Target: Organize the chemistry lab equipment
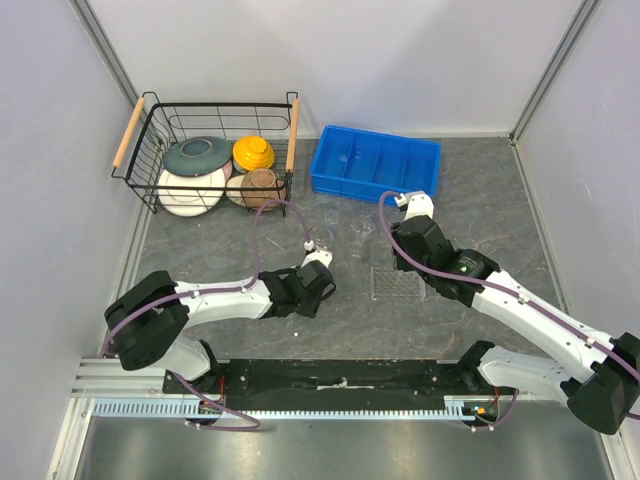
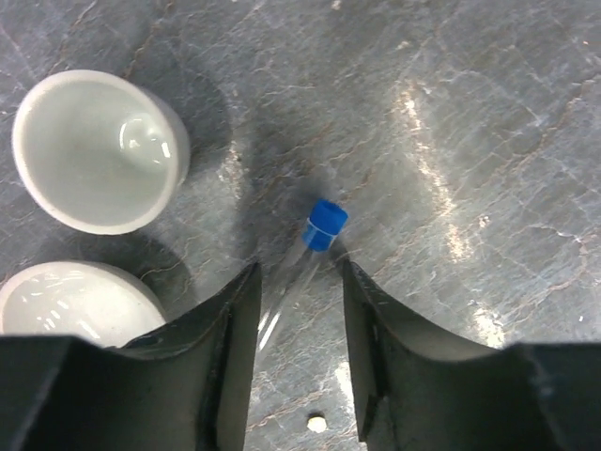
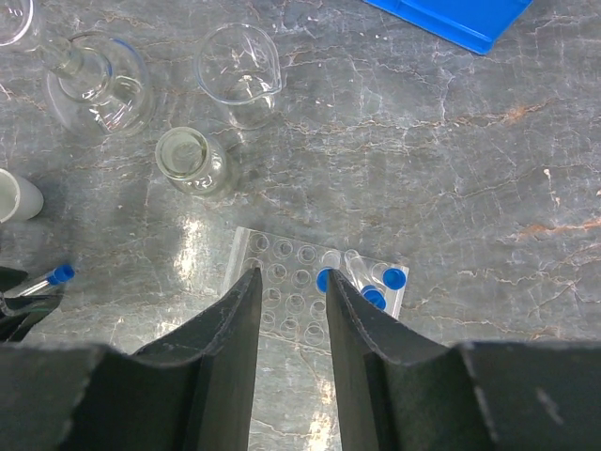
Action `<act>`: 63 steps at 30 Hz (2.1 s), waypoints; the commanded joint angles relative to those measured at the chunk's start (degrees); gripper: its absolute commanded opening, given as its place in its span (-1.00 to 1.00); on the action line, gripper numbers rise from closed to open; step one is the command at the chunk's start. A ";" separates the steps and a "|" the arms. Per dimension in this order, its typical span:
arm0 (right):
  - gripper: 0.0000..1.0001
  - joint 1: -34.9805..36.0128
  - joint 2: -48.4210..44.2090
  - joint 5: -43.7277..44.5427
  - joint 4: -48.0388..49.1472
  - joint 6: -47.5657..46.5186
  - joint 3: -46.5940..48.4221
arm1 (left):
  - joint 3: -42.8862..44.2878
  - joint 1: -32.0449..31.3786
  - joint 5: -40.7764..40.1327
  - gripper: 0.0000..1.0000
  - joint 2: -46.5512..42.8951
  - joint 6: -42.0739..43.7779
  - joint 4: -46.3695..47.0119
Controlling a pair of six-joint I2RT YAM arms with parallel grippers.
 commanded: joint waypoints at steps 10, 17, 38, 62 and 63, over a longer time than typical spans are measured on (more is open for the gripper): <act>-0.20 0.83 -2.67 -0.52 -0.93 -0.18 0.94 | 1.65 -7.04 -3.09 -0.96 2.85 -2.58 -1.44; -0.17 0.92 -9.61 -6.04 -5.42 0.43 1.38 | 3.15 -9.15 7.08 -0.96 -1.62 4.34 3.11; 0.27 0.92 -18.24 -51.49 3.45 4.65 -7.67 | -13.99 1.57 65.27 -0.96 -18.50 1.20 45.39; 0.09 6.81 -13.14 -55.37 16.72 13.53 -14.00 | -19.00 8.16 75.74 -0.96 -14.02 -7.94 67.28; 0.08 6.98 -13.14 -55.11 16.81 13.62 -14.00 | -19.00 8.17 75.75 -0.96 -14.02 -8.03 67.29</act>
